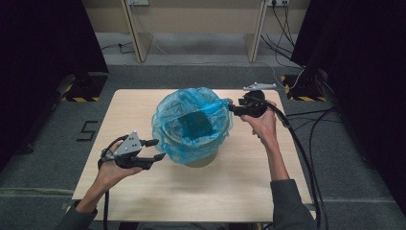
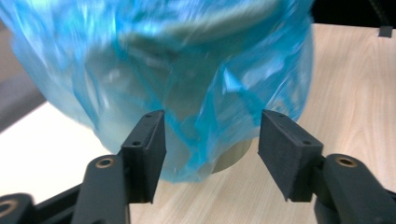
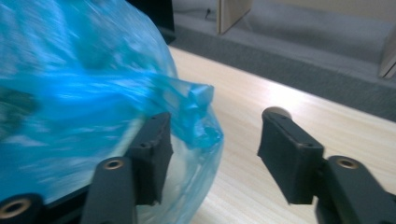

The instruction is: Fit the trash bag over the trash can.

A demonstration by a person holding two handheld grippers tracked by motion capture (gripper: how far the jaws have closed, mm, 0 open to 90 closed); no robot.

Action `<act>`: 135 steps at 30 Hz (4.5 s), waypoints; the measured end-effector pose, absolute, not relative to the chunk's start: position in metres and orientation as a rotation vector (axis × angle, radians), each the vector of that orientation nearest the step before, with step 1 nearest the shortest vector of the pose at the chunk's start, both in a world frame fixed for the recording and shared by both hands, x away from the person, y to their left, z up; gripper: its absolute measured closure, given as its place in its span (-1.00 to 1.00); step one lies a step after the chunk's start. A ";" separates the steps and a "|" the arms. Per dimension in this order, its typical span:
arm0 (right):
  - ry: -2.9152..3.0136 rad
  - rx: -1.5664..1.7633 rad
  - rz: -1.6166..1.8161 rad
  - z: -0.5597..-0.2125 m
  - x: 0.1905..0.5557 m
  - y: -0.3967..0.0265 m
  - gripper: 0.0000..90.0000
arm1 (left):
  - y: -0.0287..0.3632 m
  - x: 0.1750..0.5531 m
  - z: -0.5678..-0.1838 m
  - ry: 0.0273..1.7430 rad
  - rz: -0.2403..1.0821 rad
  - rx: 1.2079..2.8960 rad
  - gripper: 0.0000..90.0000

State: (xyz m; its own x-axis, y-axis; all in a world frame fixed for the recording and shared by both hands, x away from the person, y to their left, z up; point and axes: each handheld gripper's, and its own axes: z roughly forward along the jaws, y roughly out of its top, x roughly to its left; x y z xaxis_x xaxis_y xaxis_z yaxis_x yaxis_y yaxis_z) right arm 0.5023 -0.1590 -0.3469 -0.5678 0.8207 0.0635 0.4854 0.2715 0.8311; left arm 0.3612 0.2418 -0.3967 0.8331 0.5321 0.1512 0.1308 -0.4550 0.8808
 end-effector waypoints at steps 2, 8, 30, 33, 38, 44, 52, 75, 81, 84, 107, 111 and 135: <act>2.129 1.170 1.230 -0.337 0.488 -0.160 -0.10 | 0.243 0.358 -0.389 0.491 0.512 2.001 -0.16; 2.125 1.084 1.336 -0.324 0.440 -0.143 -0.12 | 0.246 0.367 -0.367 0.517 0.550 1.949 -0.27; 2.223 0.958 1.247 -0.341 0.491 -0.135 0.46 | 0.228 0.416 -0.333 0.607 0.621 1.901 -0.41; 2.263 0.902 1.213 -0.340 0.507 -0.128 0.46 | 0.218 0.423 -0.328 0.595 0.618 1.912 -0.42; 2.224 0.958 1.187 -0.333 0.506 -0.121 0.16 | 0.196 0.434 -0.321 0.564 0.597 1.941 -0.40; 2.176 1.021 1.179 -0.325 0.476 -0.121 -0.06 | 0.170 0.443 -0.319 0.519 0.537 2.003 -0.32; 2.200 1.000 1.179 -0.331 0.458 -0.117 -0.08 | 0.147 0.466 -0.327 0.496 0.498 2.172 0.38; 2.221 1.011 1.158 -0.344 0.455 -0.124 -0.03 | 0.238 0.509 -0.346 0.739 0.575 2.009 0.98; 2.203 0.980 1.185 -0.338 0.440 -0.125 -0.07 | 0.246 0.509 -0.366 0.744 0.534 2.003 0.96; 2.204 0.963 1.179 -0.337 0.433 -0.125 -0.08 | 0.247 0.503 -0.377 0.736 0.510 2.005 0.95; 2.151 0.974 1.300 -0.321 0.432 -0.129 -0.09 | 0.244 0.444 -0.385 0.636 0.505 1.973 0.90; 2.215 0.910 1.373 -0.316 0.413 -0.121 -0.15 | 0.243 0.435 -0.387 0.625 0.507 1.973 0.90; 2.368 0.639 1.321 -0.334 0.369 -0.093 0.44 | 0.237 0.399 -0.390 0.542 0.491 1.958 0.88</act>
